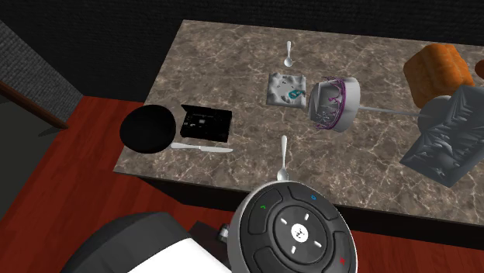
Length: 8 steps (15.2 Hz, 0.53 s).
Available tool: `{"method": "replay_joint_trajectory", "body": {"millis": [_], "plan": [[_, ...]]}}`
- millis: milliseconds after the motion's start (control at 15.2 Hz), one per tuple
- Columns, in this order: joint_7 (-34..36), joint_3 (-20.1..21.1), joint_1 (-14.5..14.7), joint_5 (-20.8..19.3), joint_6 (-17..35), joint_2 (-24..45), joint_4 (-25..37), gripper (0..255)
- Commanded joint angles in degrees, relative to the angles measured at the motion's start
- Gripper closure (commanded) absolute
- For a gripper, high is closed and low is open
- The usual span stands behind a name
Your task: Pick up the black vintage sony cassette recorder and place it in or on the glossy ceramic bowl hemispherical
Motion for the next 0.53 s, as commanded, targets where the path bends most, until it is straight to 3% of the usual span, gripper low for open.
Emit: {"method": "replay_joint_trajectory", "body": {"millis": [0,462], "plan": [[0.00,0.00,0.00,0.00,0.00,0.00,0.00,0],[18.61,9.06,-0.04,9.63,6.49,2.05,-2.36,0]]}}
